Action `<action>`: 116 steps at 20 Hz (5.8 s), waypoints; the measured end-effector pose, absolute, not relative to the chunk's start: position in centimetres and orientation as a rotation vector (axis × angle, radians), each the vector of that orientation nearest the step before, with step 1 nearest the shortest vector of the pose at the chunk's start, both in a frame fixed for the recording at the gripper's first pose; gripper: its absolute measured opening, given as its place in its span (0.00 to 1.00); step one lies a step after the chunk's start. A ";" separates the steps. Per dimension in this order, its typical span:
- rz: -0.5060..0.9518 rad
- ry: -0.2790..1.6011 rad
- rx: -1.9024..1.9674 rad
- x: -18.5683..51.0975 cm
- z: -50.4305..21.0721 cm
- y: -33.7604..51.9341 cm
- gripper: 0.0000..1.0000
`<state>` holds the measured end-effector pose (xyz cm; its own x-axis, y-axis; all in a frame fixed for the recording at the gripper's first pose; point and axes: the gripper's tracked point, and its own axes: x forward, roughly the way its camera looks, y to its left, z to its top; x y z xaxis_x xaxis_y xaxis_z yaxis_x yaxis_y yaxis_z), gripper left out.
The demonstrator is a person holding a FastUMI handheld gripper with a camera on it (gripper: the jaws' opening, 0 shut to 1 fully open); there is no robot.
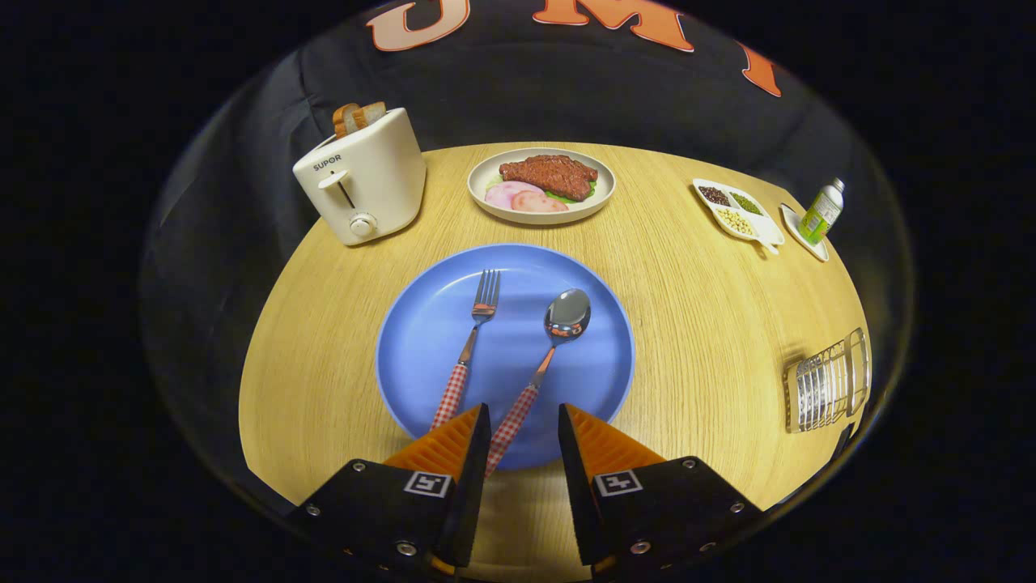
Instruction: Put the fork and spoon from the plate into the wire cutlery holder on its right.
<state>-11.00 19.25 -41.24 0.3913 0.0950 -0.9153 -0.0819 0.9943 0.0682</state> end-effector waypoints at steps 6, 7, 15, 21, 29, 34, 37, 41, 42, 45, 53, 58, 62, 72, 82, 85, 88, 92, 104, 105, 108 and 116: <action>0.126 1.210 -0.006 -11.7 -43.0 19.4 0.30; 0.123 1.202 0.000 -11.5 -42.9 19.1 0.29; 0.153 1.087 -0.009 -9.3 -43.2 17.0 0.11; 0.167 1.028 0.028 -8.4 -39.2 14.3 0.07; 0.092 0.975 0.038 -9.4 -33.1 4.1 0.07; -0.005 1.024 0.043 -11.5 -32.1 -3.7 0.07; -0.031 1.040 -0.021 -12.2 -31.2 -7.8 0.07; -0.001 1.133 -0.064 -14.0 -30.4 -10.8 0.07; 0.013 1.159 -0.079 -14.5 -30.1 -11.3 0.07; 0.037 1.236 -0.106 -15.5 -29.9 -12.8 0.07; 0.113 1.470 -0.159 -18.5 -30.9 -14.8 0.08; 0.122 1.579 -0.115 -17.9 -31.9 -14.7 0.08; 0.132 1.650 -0.075 -17.0 -32.6 -14.4 0.09; 0.091 1.678 -0.001 -15.6 -33.4 -13.7 0.12; 0.120 1.368 0.149 -11.0 -30.7 -9.0 0.12; 0.123 1.222 0.197 -8.3 -29.2 -6.8 0.30; 0.098 1.099 0.207 -6.4 -28.3 -5.0 0.47; 0.061 0.932 0.166 -4.3 -27.6 -2.9 0.71; 0.080 0.654 0.058 -1.8 -26.0 8.6 0.85; 0.090 0.658 0.056 -1.8 -26.5 9.9 0.85; 0.129 0.688 0.065 -2.3 -28.4 14.1 0.85; 0.178 0.868 0.071 -5.0 -36.2 21.4 0.85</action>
